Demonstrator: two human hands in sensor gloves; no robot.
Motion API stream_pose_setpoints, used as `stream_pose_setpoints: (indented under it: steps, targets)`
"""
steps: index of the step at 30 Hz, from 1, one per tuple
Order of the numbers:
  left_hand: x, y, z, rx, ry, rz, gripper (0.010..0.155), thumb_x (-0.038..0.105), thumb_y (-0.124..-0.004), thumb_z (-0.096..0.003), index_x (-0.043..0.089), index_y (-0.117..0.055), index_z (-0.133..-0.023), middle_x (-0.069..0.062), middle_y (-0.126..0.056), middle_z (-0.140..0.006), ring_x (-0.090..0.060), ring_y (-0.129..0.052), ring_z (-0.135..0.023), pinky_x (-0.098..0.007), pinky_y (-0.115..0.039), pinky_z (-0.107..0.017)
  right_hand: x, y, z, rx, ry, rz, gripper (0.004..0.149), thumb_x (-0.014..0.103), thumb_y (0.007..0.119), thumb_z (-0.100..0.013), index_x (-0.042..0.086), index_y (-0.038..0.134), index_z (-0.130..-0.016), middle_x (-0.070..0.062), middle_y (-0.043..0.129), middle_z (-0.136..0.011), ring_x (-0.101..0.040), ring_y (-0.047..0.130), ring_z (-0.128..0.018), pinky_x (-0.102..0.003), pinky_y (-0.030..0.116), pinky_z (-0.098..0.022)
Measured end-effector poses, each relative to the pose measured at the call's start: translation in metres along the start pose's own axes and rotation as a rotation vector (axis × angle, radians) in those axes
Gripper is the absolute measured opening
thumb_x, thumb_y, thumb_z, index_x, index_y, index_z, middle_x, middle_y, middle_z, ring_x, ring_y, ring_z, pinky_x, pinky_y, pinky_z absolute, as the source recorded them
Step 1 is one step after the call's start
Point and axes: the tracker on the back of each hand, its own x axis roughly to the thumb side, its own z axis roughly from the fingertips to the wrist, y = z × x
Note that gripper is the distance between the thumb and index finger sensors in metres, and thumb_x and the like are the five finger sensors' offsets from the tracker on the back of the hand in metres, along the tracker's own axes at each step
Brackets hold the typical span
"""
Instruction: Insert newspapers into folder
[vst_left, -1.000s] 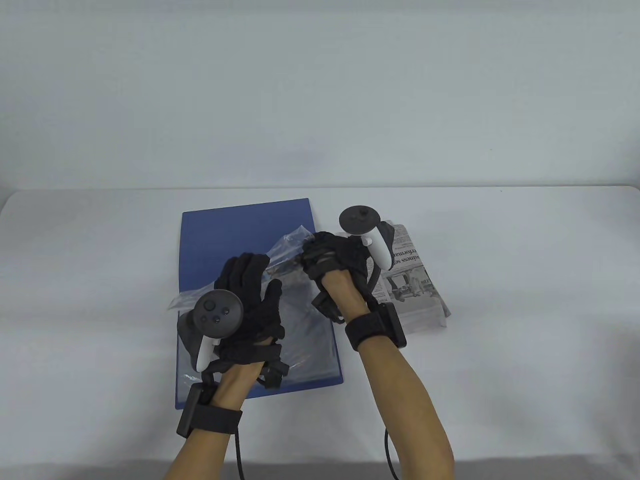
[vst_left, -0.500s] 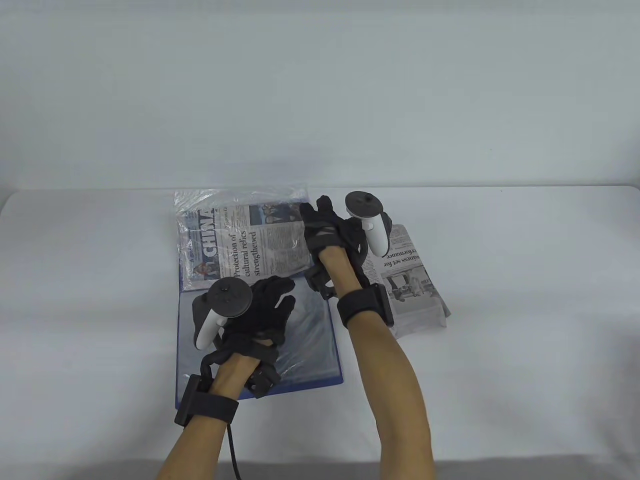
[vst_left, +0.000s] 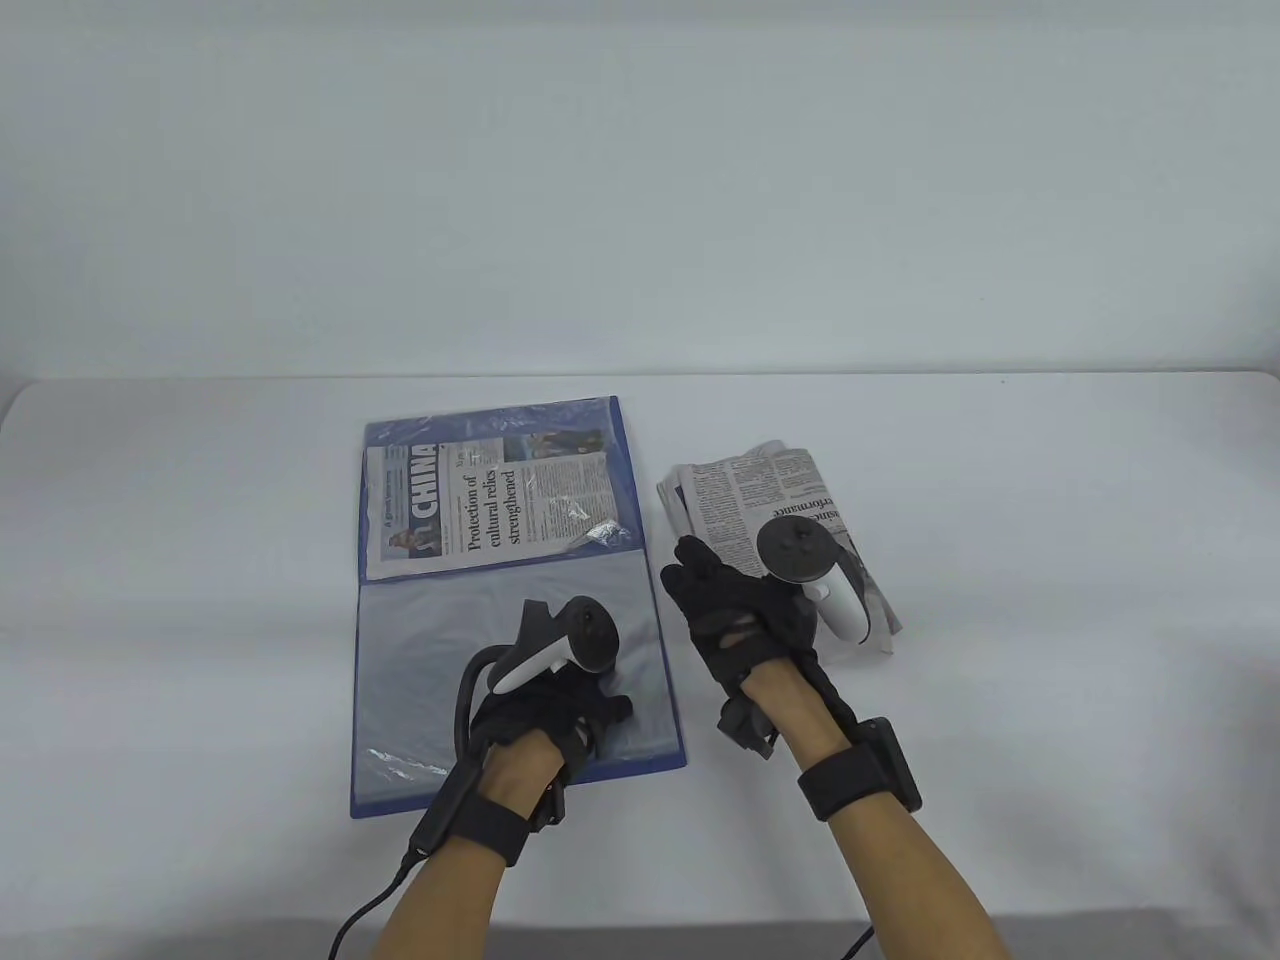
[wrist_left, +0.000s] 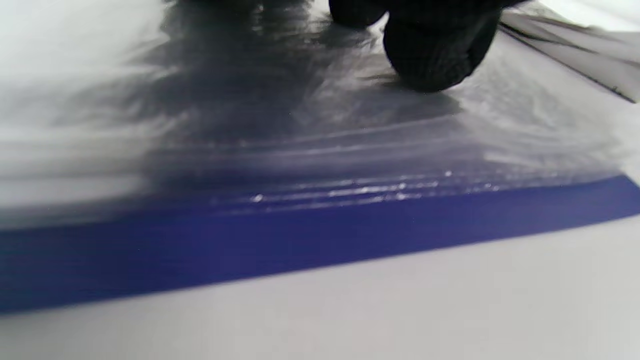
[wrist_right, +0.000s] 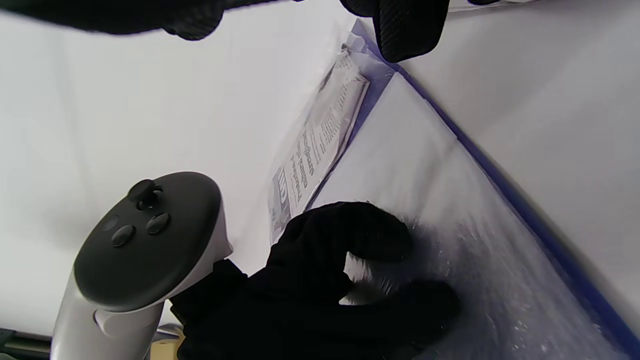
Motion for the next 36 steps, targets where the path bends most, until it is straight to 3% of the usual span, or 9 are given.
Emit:
stream_pose_setpoints:
  steps: [3, 7, 11, 15, 20, 22, 28, 33, 36]
  targets:
    - [-0.001, 0.000, 0.002, 0.065, 0.018, 0.024, 0.042, 0.047, -0.069, -0.0612, 0.035, -0.056, -0.099, -0.003, -0.020, -0.119, -0.038, -0.018, -0.111, -0.047, -0.039, -0.082, -0.007, 0.002, -0.001, 0.014, 0.026, -0.014, 0.074, 0.044, 0.060, -0.062, 0.001, 0.021, -0.109, -0.030, 0.028, -0.104, -0.051, 0.053, -0.091, -0.069, 0.041, -0.063]
    - [-0.003, 0.007, 0.009, 0.118, 0.011, 0.037, 0.040, 0.045, -0.071, -0.0613, 0.033, -0.062, -0.098, -0.003, -0.033, -0.121, -0.038, -0.030, -0.115, -0.050, -0.047, -0.084, -0.011, 0.007, -0.003, 0.030, 0.045, 0.005, 0.073, 0.043, 0.060, -0.062, 0.000, 0.023, -0.109, -0.031, 0.028, -0.104, -0.051, 0.054, -0.091, -0.069, 0.041, -0.063]
    - [-0.017, 0.019, 0.021, 0.153, -0.052, 0.303, 0.040, 0.044, -0.071, -0.0620, 0.032, -0.062, -0.099, -0.004, -0.040, -0.122, -0.040, -0.032, -0.116, -0.057, -0.045, -0.086, -0.011, 0.014, -0.005, 0.060, 0.110, 0.103, 0.063, 0.039, 0.065, -0.062, -0.001, 0.046, -0.106, -0.030, 0.037, -0.104, -0.050, 0.060, -0.089, -0.068, 0.045, -0.062]
    - [-0.030, 0.020, 0.024, 0.144, -0.077, 0.378, 0.040, 0.044, -0.071, -0.0621, 0.033, -0.062, -0.100, -0.005, -0.040, -0.122, -0.040, -0.031, -0.117, -0.060, -0.041, -0.087, -0.012, 0.023, -0.010, 0.051, 0.199, 0.247, 0.054, 0.041, 0.072, -0.061, 0.000, 0.068, -0.096, -0.028, 0.035, -0.105, -0.049, 0.058, -0.091, -0.069, 0.040, -0.063]
    - [-0.036, 0.026, 0.028, 0.160, -0.105, 0.441, 0.040, 0.044, -0.071, -0.0622, 0.034, -0.063, -0.100, -0.004, -0.041, -0.123, -0.040, -0.031, -0.118, -0.061, -0.040, -0.087, -0.014, 0.036, -0.016, 0.089, 0.175, 0.187, 0.054, 0.044, 0.073, -0.060, 0.002, 0.070, -0.095, -0.027, 0.028, -0.106, -0.051, 0.050, -0.094, -0.074, 0.026, -0.061]
    - [-0.036, 0.027, 0.028, 0.162, -0.111, 0.456, 0.040, 0.044, -0.071, -0.0621, 0.034, -0.063, -0.100, -0.004, -0.042, -0.123, -0.040, -0.031, -0.118, -0.061, -0.039, -0.087, -0.013, 0.043, -0.021, 0.171, 0.129, 0.109, 0.044, 0.032, 0.075, -0.060, 0.006, 0.072, -0.095, -0.024, 0.022, -0.109, -0.053, 0.037, -0.097, -0.079, 0.010, -0.052]
    - [-0.041, 0.029, 0.030, 0.168, -0.103, 0.478, 0.040, 0.044, -0.071, -0.0621, 0.032, -0.064, -0.100, -0.002, -0.049, -0.121, -0.039, -0.041, -0.117, -0.061, -0.043, -0.087, -0.012, 0.038, -0.018, 0.094, 0.148, 0.189, 0.038, 0.033, 0.078, -0.059, 0.007, 0.078, -0.087, -0.023, 0.040, -0.107, -0.052, 0.035, -0.098, -0.079, 0.012, -0.053]
    - [-0.042, 0.033, 0.034, 0.210, -0.095, 0.483, 0.040, 0.043, -0.071, -0.0620, 0.032, -0.065, -0.100, -0.001, -0.052, -0.121, -0.038, -0.043, -0.117, -0.060, -0.044, -0.087, -0.016, 0.037, -0.016, 0.120, 0.170, 0.062, 0.037, 0.031, 0.074, -0.059, 0.007, 0.076, -0.087, -0.024, 0.041, -0.106, -0.053, 0.034, -0.097, -0.079, 0.011, -0.053]
    - [-0.044, 0.033, 0.034, 0.209, -0.086, 0.491, 0.040, 0.042, -0.070, -0.0620, 0.030, -0.063, -0.100, -0.001, -0.053, -0.120, -0.037, -0.045, -0.117, -0.060, -0.045, -0.087, -0.016, 0.033, -0.013, 0.095, 0.219, 0.142, 0.036, 0.029, 0.075, -0.059, 0.004, 0.077, -0.086, -0.026, 0.043, -0.105, -0.053, 0.035, -0.096, -0.079, 0.012, -0.053]
